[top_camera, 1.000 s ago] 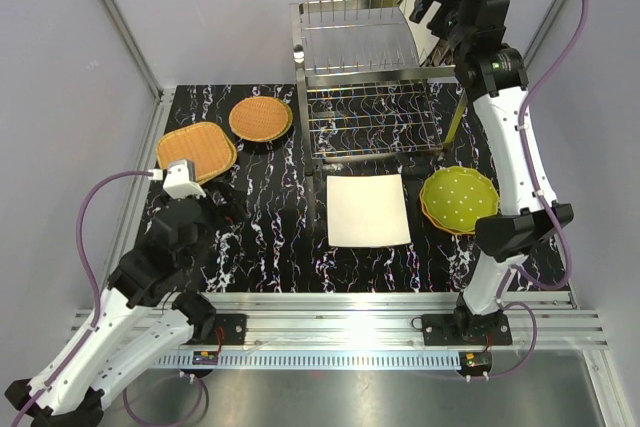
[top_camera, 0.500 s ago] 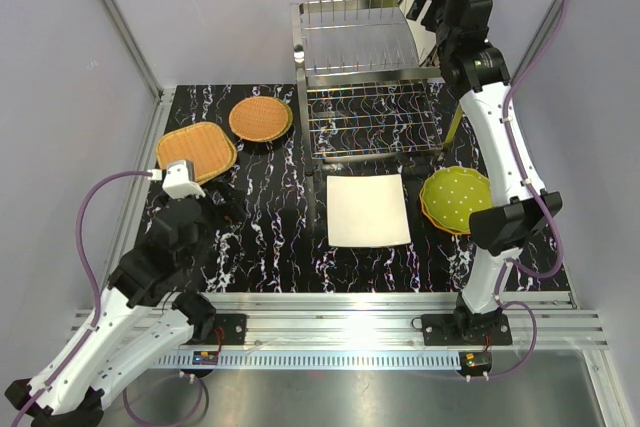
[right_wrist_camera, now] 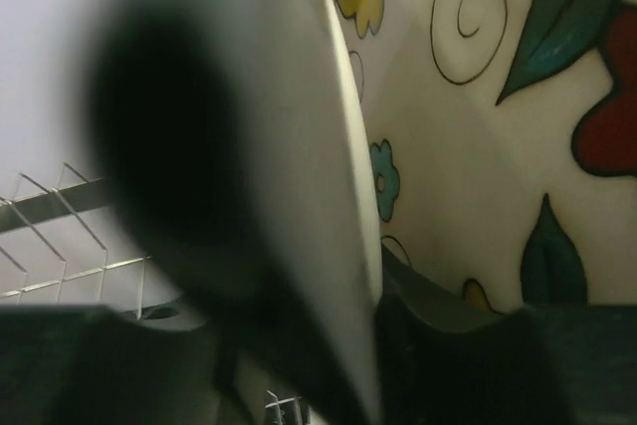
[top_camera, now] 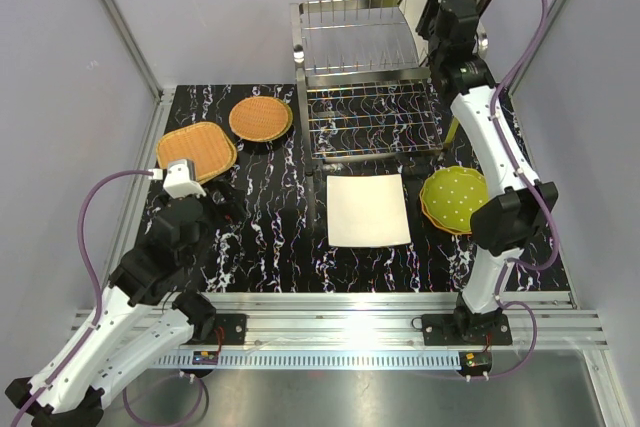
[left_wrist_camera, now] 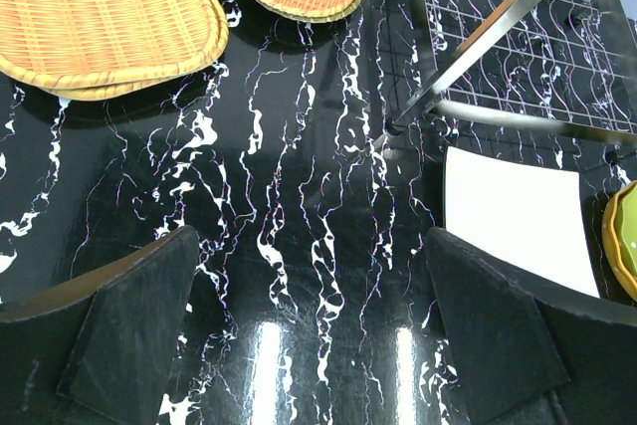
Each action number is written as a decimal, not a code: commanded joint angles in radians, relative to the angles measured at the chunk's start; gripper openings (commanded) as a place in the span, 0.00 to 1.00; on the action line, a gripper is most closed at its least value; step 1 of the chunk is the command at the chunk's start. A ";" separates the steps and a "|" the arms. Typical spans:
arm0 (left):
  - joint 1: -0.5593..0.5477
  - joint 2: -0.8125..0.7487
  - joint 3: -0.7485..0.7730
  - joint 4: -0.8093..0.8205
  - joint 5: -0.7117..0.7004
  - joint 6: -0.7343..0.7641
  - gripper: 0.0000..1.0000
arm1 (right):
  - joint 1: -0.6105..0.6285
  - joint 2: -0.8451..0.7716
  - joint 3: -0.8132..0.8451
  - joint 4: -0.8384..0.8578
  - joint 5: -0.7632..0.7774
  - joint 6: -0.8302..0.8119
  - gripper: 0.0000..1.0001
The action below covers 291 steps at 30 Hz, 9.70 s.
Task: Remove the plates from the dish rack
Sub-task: Grab a plate with the right arm, then pass the plate from the right arm to the left, then place the plate on the table
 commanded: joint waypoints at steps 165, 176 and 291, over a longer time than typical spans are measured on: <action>0.317 0.278 0.020 0.921 1.374 -0.436 0.59 | 0.193 -0.735 -0.886 0.307 -1.438 0.503 0.00; 0.316 0.302 0.012 0.956 1.393 -0.443 0.44 | 0.205 -0.717 -0.916 0.344 -1.437 0.531 0.00; -0.014 1.270 -0.073 1.713 0.995 -0.704 0.00 | -0.074 -0.988 -1.246 0.175 -1.121 0.259 1.00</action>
